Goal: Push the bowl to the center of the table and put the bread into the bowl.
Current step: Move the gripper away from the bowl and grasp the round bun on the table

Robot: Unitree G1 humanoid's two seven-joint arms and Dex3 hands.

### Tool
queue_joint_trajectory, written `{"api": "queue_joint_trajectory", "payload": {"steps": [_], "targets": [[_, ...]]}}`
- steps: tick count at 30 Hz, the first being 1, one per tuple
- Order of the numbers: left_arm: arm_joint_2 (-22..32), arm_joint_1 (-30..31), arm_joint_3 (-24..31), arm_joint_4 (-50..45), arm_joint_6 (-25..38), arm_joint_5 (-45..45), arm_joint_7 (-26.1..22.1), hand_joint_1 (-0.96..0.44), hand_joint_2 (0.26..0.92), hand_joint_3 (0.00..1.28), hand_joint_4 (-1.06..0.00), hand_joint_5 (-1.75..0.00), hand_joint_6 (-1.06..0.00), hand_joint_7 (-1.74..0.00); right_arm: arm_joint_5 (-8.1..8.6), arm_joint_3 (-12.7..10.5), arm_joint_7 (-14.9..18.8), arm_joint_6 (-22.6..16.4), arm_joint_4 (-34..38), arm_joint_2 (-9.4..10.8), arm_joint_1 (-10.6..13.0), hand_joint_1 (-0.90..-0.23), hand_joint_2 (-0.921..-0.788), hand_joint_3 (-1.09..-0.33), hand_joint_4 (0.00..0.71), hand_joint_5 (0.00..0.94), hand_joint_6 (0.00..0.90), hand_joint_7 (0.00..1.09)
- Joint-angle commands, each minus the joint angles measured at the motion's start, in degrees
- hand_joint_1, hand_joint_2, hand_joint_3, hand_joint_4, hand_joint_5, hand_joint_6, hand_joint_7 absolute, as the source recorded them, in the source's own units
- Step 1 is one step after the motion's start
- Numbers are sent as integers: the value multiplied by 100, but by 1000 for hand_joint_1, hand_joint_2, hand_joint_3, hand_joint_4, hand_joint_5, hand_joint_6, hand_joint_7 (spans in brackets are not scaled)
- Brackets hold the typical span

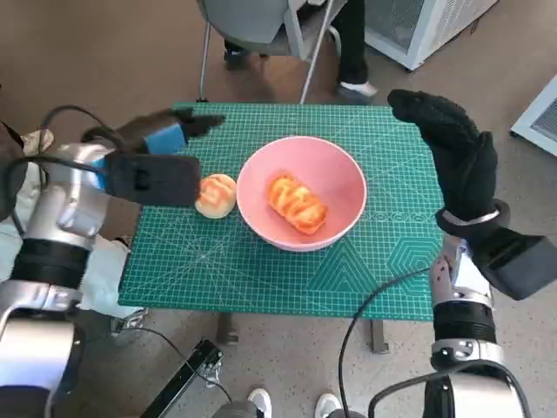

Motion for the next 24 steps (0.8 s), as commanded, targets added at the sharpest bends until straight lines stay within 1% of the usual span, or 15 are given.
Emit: {"api": "queue_joint_trajectory", "payload": {"steps": [1,10,24], "targets": [[-173,-312,-195,515,-50,220,238,-136,742,0,-87,0,-238,-18,48,-5,77,66,-22,-48,118,-717,-921,-730,263,1,-1,565],[-572,-523,-547,1490,21,518,603,-156,742,0,-85,-1,-234,-10,2,-11,49,45,-126,-109,197,-715,-921,-729,265,1,-1,566],[-1154,-692,-1007,2403,361,841,977,-162,740,0,-91,-2,-229,-3,-93,26,-69,83,-337,-174,300,-710,-921,-731,263,0,-1,564]]}}
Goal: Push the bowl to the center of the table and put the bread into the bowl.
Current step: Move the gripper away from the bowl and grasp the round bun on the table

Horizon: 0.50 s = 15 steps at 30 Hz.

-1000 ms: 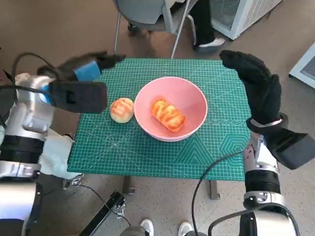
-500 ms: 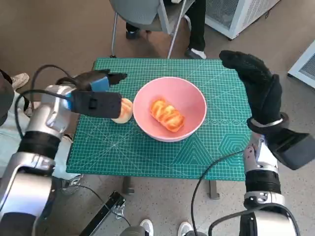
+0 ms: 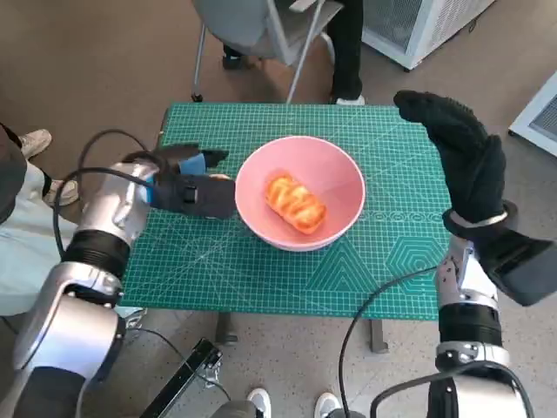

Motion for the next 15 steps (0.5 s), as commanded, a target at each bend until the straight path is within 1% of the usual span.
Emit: {"api": "queue_joint_trajectory", "payload": {"steps": [1,6,12,15], "targets": [[-204,-163,-178,276,145,175,190,-166,739,0,-93,-3,-229,-4,-52,38,-59,86,-72,-24,157,-710,-921,-731,262,0,-1,563],[-403,-122,-339,461,301,300,316,-173,740,1,-95,-2,-234,-5,-47,50,-67,106,-130,-33,185,-709,-921,-731,259,0,-1,559],[-610,-35,-485,615,469,415,470,-179,756,8,-116,-10,-264,-18,-30,63,-67,142,-231,-36,226,-709,-921,-731,255,0,-1,546],[-672,26,-550,657,496,471,624,-150,783,20,-195,-38,-341,-51,-17,66,-61,163,-299,-38,255,-709,-921,-732,254,0,-1,544]]}}
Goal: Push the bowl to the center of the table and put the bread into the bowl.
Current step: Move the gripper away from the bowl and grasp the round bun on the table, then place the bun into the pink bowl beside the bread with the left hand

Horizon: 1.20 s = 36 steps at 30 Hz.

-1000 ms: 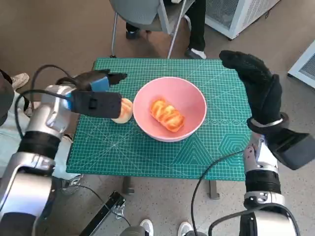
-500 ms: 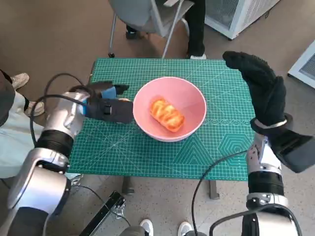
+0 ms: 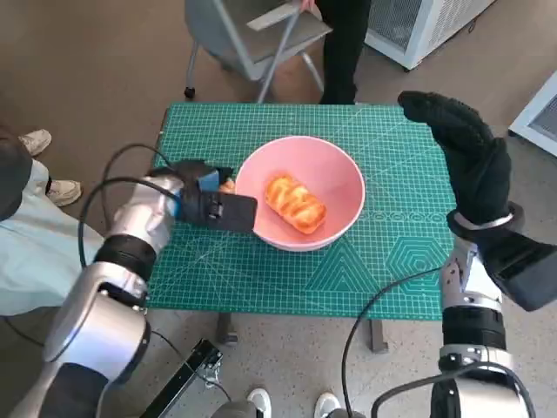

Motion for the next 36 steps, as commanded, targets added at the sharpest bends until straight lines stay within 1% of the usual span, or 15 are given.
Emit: {"api": "queue_joint_trajectory", "payload": {"steps": [1,2,4,5,6,7,8,9,12,15,20,27,29,32,36], "targets": [[-103,92,-123,114,45,114,177,-134,799,23,-265,-46,-393,-66,-14,39,-18,97,-91,-26,192,-709,-921,-731,254,0,-1,544],[-103,113,-147,117,25,127,246,-120,816,24,-344,-56,-450,-79,-5,38,-11,107,-109,-28,200,-709,-921,-731,254,0,-1,544],[-89,153,-190,118,-26,142,384,-101,837,27,-447,-79,-522,-103,11,37,-1,124,-148,-31,220,-707,-921,-730,254,0,-1,544],[-78,171,-207,117,-53,148,447,-91,851,25,-513,-128,-564,-146,18,37,3,132,-169,-31,230,-706,-921,-729,253,0,-1,545],[-59,188,-218,115,-88,150,509,-77,873,17,-586,-243,-599,-262,29,35,10,142,-190,-32,240,-705,-921,-728,253,0,-1,546],[-46,199,-224,116,-112,153,549,-62,883,33,-605,-434,-593,-447,37,34,13,152,-207,-32,248,-705,-921,-727,253,0,-1,546],[-18,204,-221,112,-146,152,584,-40,896,71,-615,-730,-566,-733,48,33,16,170,-238,-33,260,-704,-921,-725,253,0,-1,547],[2,207,-217,110,-170,154,609,-25,905,83,-630,-915,-571,-894,55,34,17,185,-264,-33,270,-702,-921,-724,252,0,-1,548],[88,201,-182,107,-246,141,671,-8,913,99,-645,-1147,-585,-1073,75,36,19,233,-340,-28,297,-695,-921,-721,252,0,-1,550],[185,158,-155,104,-299,132,725,-2,917,101,-643,-1206,-598,-1145,80,32,14,263,-376,-20,309,-691,-921,-720,252,0,0,553],[377,2,-53,66,-358,63,776,0,920,98,-634,-1208,-613,-1192,69,34,2,256,-372,3,311,-691,-921,-719,252,0,3,564],[690,-302,323,-129,-425,-221,793,0,920,84,-635,-1173,-643,-1202,71,42,20,250,-296,33,263,-691,-921,-717,253,1,1,574],[769,-391,421,-216,-409,-278,849,0,920,84,-635,-1170,-645,-1203,83,41,38,254,-282,31,256,-691,-921,-717,253,1,0,576],[889,-524,572,-388,-394,-342,980,1,920,82,-637,-1166,-646,-1204,52,41,29,220,-230,18,229,-691,-921,-718,253,0,-1,576],[1037,-664,763,-738,-426,-429,1179,1,920,62,-676,-1151,-651,-1172,27,45,25,207,-169,4,186,-691,-921,-717,253,1,-1,574]]}}
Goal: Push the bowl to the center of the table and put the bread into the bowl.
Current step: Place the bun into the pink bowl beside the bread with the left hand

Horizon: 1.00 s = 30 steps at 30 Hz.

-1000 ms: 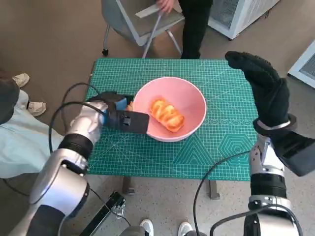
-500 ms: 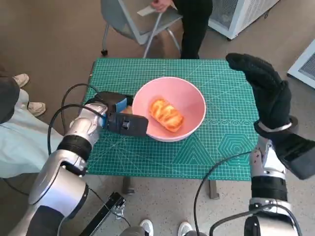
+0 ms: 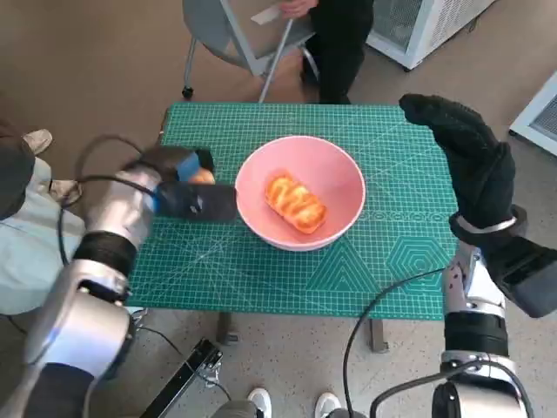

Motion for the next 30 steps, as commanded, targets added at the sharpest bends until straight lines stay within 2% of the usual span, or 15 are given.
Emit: {"api": "queue_joint_trajectory", "payload": {"steps": [1,5,11,17,22,30], "targets": [[211,-360,245,-511,-53,-148,300,1,920,59,-680,-1145,-652,-1174,-9,34,21,19,146,3,5,-691,-921,-717,254,1,-1,574],[306,-303,431,-1164,-124,-216,456,1,920,56,-685,-1153,-654,-1157,1,47,37,43,170,6,-18,-692,-921,-717,254,1,0,574],[410,195,720,-2747,-361,-387,524,1,920,48,-702,-1122,-655,-1167,22,67,44,83,173,22,-33,-692,-921,-717,254,1,2,579],[244,545,717,-3720,-737,-424,456,2,920,38,-724,-1096,-658,-1166,56,102,64,105,127,44,-20,-692,-921,-717,254,1,0,584],[28,663,573,-3900,-1194,-458,339,2,920,36,-738,-1093,-648,-1163,28,129,39,109,99,30,-20,-692,-921,-718,255,1,0,587],[-347,565,231,-3217,-1792,-201,417,1,918,33,-751,-1072,-652,-1164,12,140,21,93,62,26,6,-692,-921,-719,254,0,-1,591]]}}
